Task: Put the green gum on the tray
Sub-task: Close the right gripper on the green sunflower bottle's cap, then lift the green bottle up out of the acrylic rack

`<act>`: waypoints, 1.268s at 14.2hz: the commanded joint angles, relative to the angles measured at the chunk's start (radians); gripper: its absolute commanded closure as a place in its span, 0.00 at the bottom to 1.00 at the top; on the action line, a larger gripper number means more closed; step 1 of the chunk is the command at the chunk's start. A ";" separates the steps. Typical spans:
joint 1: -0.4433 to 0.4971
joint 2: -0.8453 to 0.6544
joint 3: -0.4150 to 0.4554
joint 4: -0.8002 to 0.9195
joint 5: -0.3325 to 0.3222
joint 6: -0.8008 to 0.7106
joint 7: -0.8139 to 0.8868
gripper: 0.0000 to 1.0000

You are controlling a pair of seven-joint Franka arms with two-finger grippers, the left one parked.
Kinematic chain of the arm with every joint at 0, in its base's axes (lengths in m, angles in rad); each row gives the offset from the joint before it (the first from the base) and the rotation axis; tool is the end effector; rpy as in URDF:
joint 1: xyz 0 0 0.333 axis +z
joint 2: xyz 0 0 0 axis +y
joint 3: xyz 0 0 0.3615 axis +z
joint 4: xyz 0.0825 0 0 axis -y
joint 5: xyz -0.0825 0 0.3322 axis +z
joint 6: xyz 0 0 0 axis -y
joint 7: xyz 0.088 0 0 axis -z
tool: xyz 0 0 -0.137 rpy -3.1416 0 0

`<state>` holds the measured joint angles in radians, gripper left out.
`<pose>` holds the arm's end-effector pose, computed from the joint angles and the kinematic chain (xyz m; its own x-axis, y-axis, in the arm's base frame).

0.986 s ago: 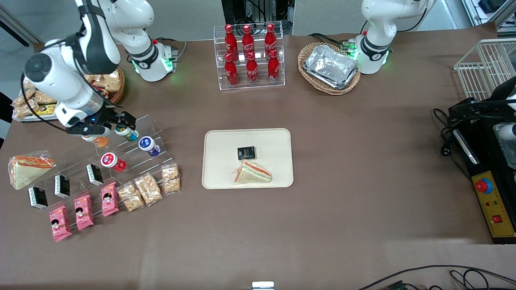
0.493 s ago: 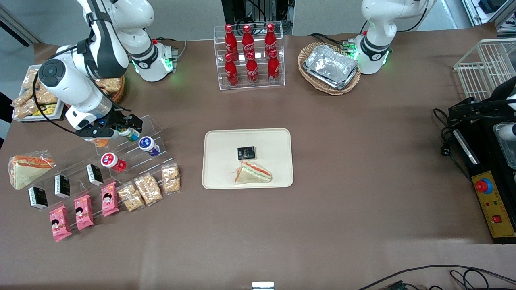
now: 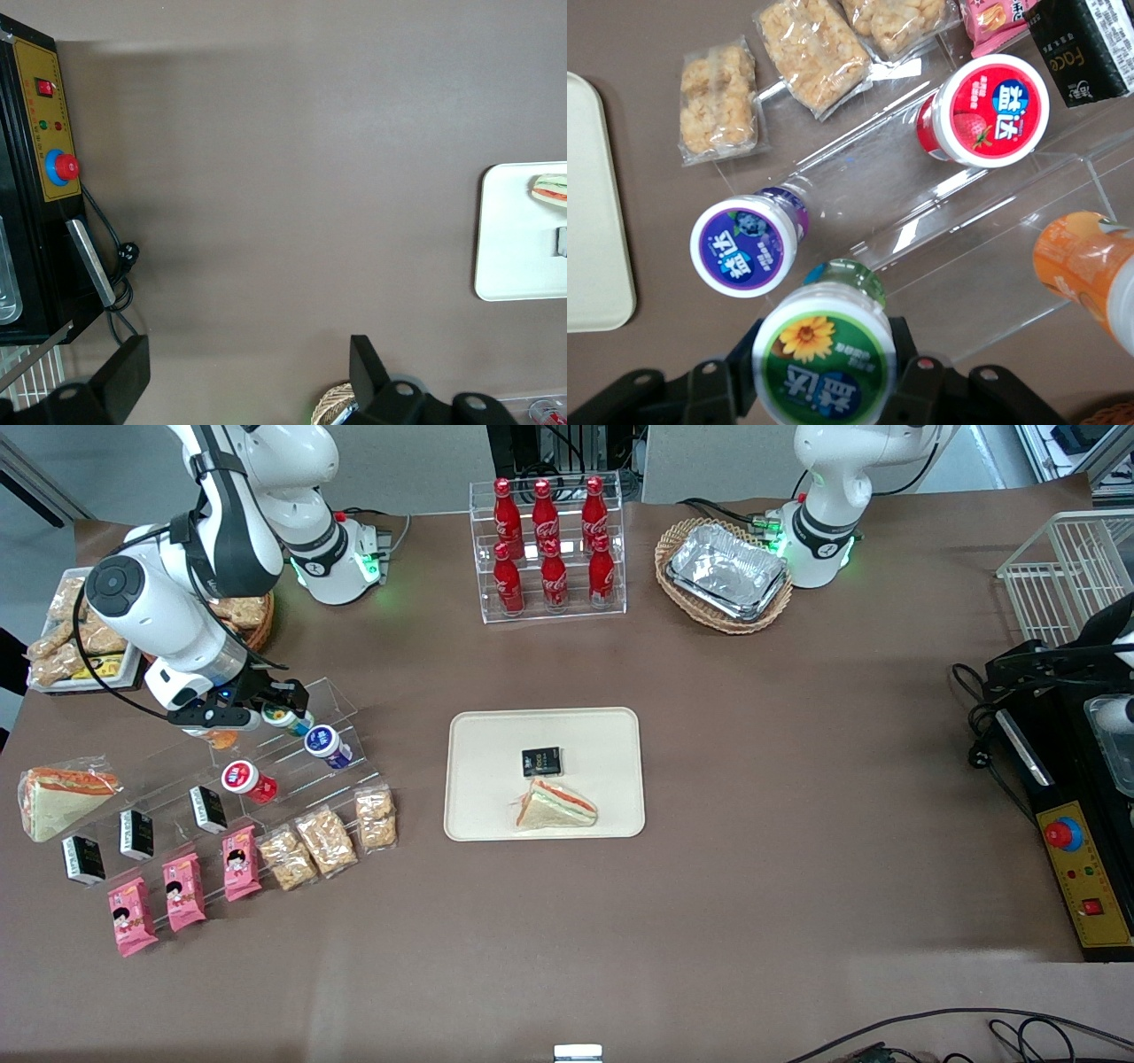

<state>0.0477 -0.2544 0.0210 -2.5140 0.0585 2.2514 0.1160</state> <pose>0.3836 0.0296 0.4185 0.9963 -0.0846 -0.0134 -0.0851 -0.9956 -0.0386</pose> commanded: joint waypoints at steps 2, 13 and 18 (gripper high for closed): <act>0.004 -0.003 -0.007 -0.008 0.001 0.019 0.004 0.75; 0.001 -0.042 -0.013 0.257 -0.009 -0.298 -0.006 0.77; -0.002 0.029 -0.013 0.524 0.003 -0.539 -0.003 0.77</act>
<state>0.0472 -0.2960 0.0114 -2.1545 0.0579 1.8418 0.1144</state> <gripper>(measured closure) 0.414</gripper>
